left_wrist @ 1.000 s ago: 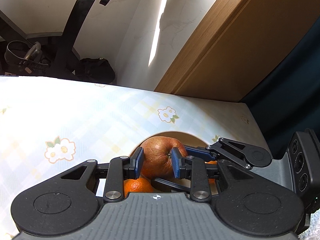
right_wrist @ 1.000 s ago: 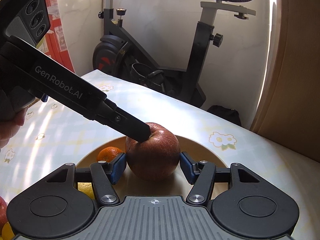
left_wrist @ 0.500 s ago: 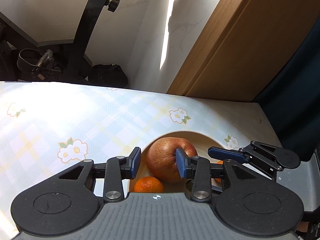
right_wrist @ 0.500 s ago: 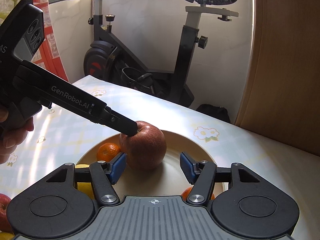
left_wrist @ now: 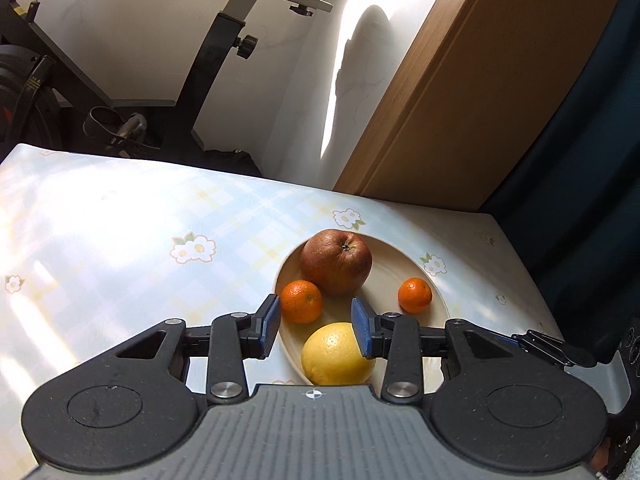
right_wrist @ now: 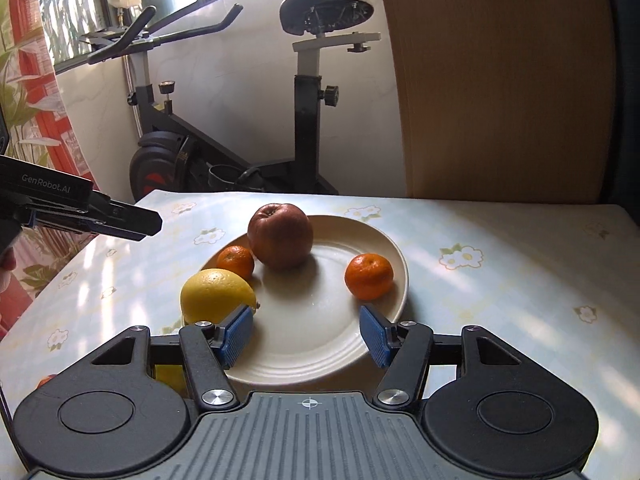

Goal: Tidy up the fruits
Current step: 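Move the left gripper to the red apple beside the grapefruits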

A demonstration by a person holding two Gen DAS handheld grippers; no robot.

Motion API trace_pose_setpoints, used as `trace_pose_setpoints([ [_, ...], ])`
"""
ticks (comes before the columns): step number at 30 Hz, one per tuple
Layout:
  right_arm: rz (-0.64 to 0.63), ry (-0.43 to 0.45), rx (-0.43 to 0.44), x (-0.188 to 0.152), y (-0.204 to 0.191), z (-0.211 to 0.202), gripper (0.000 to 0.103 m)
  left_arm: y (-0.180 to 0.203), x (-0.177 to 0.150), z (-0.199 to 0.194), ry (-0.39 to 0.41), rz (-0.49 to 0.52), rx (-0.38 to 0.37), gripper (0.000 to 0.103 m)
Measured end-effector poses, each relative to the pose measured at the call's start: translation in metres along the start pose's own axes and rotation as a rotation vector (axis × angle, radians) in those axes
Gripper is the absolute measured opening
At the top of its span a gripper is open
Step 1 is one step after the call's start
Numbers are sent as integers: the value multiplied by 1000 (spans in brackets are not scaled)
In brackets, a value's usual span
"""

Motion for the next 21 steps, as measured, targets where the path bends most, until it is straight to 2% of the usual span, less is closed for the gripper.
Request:
trace_pose_setpoints([
  [4, 13, 7, -18, -20, -5, -22, 56, -6, -27, -36, 51, -46, 20, 41],
  [11, 26, 6, -46, -44, -13, -48, 55, -10, -63, -72, 72, -71, 78, 41],
  [21, 17, -23, -48, -67, -34, -54, 55, -16, -99, -69, 6, -158, 63, 41],
])
Point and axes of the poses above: each gripper's, at about its wrist camera, not at the fingertips, and z roughly the way its jaws point, y to its right, x to its top, the point moved 5 cm from there along z, roughly the way its jaws point
